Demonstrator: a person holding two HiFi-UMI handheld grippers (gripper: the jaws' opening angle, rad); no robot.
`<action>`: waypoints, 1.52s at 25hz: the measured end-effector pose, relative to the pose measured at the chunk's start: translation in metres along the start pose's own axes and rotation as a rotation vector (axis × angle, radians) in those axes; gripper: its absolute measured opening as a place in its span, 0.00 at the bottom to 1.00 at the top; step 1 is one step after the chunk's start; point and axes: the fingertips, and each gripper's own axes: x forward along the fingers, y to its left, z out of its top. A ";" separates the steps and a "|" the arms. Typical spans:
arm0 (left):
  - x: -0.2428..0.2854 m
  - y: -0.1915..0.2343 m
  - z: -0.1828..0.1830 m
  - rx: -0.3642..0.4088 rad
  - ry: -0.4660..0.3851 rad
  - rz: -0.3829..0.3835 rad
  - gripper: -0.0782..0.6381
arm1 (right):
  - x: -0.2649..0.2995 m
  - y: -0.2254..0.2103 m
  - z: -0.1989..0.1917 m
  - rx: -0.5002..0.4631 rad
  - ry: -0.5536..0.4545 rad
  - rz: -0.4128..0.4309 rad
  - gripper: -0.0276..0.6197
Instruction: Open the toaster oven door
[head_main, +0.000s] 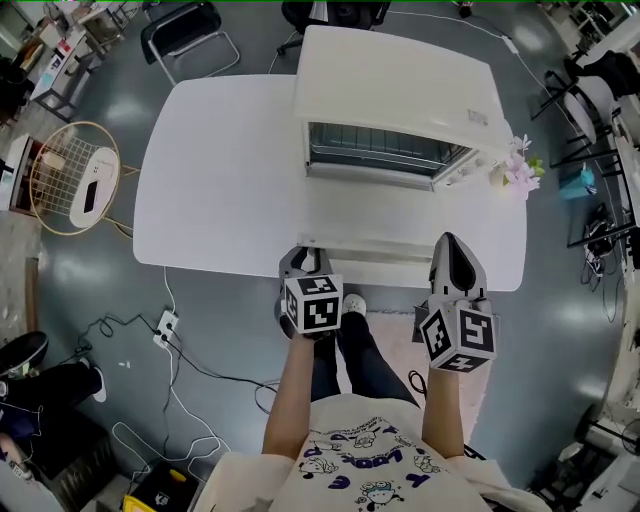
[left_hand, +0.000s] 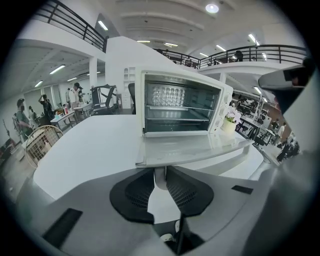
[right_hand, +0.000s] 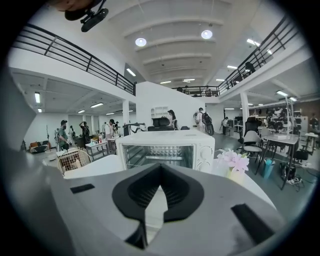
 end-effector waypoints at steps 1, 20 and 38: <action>0.002 0.000 -0.004 -0.002 0.005 0.000 0.22 | 0.000 0.001 -0.002 -0.003 0.005 0.001 0.04; 0.037 0.004 -0.063 -0.025 0.149 -0.008 0.22 | 0.011 0.013 -0.052 -0.008 0.092 0.020 0.04; 0.055 0.003 -0.082 -0.009 0.220 -0.018 0.22 | 0.024 0.013 -0.078 0.008 0.130 0.022 0.04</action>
